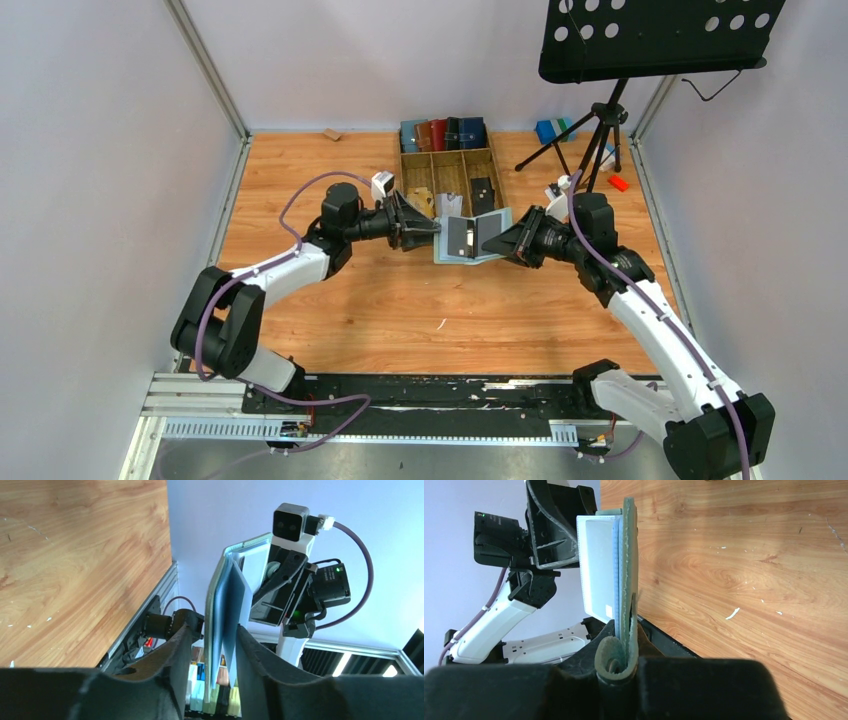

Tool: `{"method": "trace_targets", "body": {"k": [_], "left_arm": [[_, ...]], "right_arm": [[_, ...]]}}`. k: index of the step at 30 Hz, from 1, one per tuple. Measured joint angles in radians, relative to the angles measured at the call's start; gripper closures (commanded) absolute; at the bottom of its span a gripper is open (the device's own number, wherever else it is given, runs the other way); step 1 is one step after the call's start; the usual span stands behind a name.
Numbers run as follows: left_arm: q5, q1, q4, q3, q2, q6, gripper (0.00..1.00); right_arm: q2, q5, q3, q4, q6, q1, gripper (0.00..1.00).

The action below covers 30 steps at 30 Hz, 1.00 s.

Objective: Take the credit cards out of the card holder
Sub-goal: Remove the credit card from the card holder.

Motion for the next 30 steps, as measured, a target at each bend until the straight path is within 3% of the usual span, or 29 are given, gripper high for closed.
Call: {"method": "trace_targets", "body": {"k": [15, 20, 22, 30], "left_arm": [[-0.023, 0.043, 0.124, -0.141, -0.091, -0.041, 0.28], [-0.049, 0.074, 0.213, -0.18, -0.119, -0.09, 0.05], [-0.061, 0.079, 0.257, -0.192, -0.129, -0.106, 0.05], [-0.042, 0.064, 0.292, -0.17, -0.11, -0.115, 0.23]], "right_arm": [[-0.003, -0.02, -0.002, 0.047, 0.034, 0.0, 1.0], [-0.003, -0.024, -0.008, 0.065, 0.045, 0.0, 1.0], [-0.003, -0.028, -0.008, 0.072, 0.048, 0.0, 1.0], [0.005, -0.058, -0.033, 0.127, 0.082, 0.0, 1.0]]}}
